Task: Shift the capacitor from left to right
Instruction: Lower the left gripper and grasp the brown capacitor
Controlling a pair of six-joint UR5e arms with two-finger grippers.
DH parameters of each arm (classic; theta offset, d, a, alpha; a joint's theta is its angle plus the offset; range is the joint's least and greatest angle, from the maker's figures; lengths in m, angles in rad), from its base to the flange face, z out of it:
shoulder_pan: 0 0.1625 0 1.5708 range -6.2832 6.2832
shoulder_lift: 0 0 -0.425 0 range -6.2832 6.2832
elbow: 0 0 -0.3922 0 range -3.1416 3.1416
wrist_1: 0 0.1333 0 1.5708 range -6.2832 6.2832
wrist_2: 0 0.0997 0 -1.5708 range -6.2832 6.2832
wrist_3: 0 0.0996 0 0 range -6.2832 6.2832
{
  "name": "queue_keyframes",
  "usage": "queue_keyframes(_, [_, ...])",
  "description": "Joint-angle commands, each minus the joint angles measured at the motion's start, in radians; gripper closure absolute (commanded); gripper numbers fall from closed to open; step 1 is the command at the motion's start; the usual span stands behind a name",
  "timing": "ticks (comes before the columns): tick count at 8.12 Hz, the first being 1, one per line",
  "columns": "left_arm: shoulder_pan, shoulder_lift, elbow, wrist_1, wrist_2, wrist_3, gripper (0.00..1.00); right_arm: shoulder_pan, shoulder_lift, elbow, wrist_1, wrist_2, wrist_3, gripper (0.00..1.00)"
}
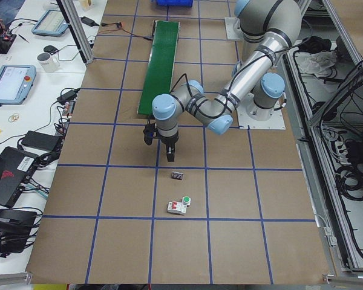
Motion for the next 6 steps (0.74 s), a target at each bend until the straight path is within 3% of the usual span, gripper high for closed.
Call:
queue_keyframes(1, [0.02,-0.052,-0.002,0.033,0.037,0.061,0.0,0.0,0.0,0.0,0.0,0.0,0.0,0.0])
queue_keyframes(6, [0.02,-0.092,-0.01,0.032,0.07,0.057,0.0,0.0,0.0,-0.001,0.002,0.0,0.0,0.0])
